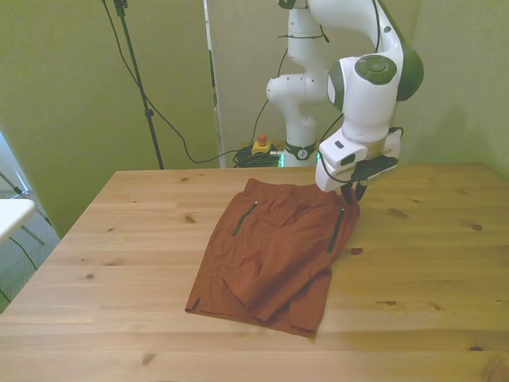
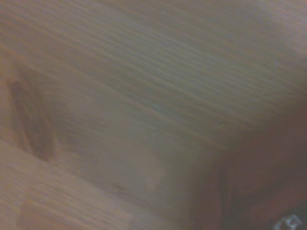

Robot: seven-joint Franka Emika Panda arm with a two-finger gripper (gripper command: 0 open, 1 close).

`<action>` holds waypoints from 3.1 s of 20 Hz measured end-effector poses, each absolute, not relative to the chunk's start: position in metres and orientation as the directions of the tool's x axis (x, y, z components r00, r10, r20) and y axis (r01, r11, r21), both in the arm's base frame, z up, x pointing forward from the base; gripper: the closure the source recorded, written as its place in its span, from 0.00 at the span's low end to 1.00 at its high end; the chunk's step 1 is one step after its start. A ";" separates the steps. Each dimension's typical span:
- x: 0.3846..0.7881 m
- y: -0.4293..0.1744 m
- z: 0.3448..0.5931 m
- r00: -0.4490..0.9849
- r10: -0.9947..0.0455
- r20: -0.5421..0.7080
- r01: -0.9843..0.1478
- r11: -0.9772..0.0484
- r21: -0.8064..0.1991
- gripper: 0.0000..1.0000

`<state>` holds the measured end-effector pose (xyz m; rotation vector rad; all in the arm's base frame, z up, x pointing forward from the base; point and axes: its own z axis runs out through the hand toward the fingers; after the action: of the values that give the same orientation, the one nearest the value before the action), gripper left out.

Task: Unfold the shorts

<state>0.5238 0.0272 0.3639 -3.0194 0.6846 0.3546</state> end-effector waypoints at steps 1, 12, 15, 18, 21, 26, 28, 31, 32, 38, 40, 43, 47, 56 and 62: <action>0.527 0.018 0.368 0.867 -0.451 -0.213 -0.458 -0.889 0.019 0.00; 0.578 -0.177 0.495 0.564 -0.826 0.000 -0.812 -0.554 -0.182 0.00; 0.610 -0.229 0.463 0.428 -0.903 0.027 -0.878 -0.422 -0.226 0.00; 0.645 -0.240 0.433 0.290 -0.956 0.033 -0.919 -0.288 -0.270 0.00; 0.671 -0.231 0.418 0.221 -0.975 0.004 -0.930 -0.212 -0.300 0.00; 0.698 -0.203 0.394 0.235 -0.972 -0.025 -0.931 -0.218 -0.292 1.00; 0.705 -0.195 0.387 0.252 -0.967 -0.043 -0.932 -0.231 -0.278 1.00; 0.707 -0.191 0.380 0.263 -0.962 -0.067 -0.938 -0.239 -0.251 1.00; 0.707 -0.192 0.379 0.262 -0.962 -0.070 -0.939 -0.238 -0.247 1.00; 0.703 -0.205 0.375 0.246 -0.966 -0.084 -0.947 -0.221 -0.232 1.00; 0.703 -0.206 0.371 0.245 -0.966 -0.086 -0.948 -0.221 -0.228 1.00; 0.703 -0.206 0.370 0.248 -0.965 -0.088 -0.948 -0.223 -0.229 1.00; 0.704 -0.206 0.371 0.262 -0.960 -0.093 -0.942 -0.235 -0.238 1.00; 0.705 -0.203 0.366 0.283 -0.954 -0.103 -0.937 -0.252 -0.242 1.00; 0.710 -0.160 0.410 0.362 -0.929 -0.080 -0.896 -0.323 -0.304 1.00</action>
<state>0.7103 -0.1601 0.4096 -2.3319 1.6157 -0.1557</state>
